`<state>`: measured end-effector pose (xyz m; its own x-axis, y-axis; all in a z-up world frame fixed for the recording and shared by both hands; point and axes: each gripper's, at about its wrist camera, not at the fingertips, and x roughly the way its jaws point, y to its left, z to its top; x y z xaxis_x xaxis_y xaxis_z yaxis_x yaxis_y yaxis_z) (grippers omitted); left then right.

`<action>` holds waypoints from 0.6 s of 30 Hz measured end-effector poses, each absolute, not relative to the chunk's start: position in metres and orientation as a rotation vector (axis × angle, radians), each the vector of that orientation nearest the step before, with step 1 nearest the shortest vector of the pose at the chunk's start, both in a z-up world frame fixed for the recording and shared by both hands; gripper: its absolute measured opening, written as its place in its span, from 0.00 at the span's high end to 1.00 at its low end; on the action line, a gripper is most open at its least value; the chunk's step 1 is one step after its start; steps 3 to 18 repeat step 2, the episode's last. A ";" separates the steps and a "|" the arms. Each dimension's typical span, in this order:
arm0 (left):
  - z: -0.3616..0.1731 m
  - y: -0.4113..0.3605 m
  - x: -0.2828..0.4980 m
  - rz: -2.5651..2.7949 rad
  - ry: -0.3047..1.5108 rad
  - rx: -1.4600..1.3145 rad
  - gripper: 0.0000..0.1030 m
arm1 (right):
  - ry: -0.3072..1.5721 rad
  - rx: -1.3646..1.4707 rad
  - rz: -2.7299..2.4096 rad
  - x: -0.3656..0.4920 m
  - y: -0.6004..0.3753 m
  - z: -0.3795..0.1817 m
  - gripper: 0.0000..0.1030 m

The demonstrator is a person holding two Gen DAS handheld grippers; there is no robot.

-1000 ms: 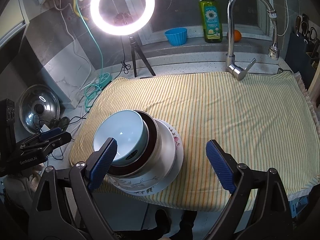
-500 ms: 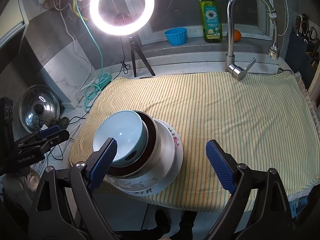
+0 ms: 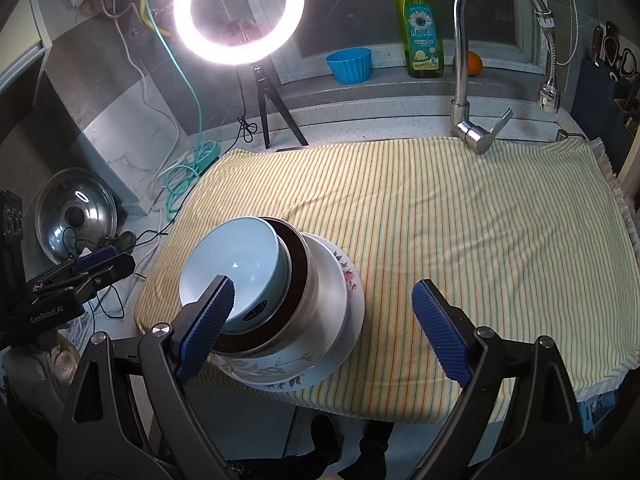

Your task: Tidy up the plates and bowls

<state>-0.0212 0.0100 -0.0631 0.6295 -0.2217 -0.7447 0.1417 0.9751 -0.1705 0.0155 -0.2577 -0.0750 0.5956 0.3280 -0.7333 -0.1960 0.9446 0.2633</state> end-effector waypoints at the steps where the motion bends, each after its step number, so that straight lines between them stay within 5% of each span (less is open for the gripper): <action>1: -0.064 0.010 -0.021 -0.208 0.867 -0.097 0.31 | 0.885 0.163 0.304 0.017 -0.258 -0.076 0.10; 18: -0.064 0.010 -0.019 -0.207 0.870 -0.099 0.31 | 0.887 0.164 0.301 0.018 -0.259 -0.077 0.10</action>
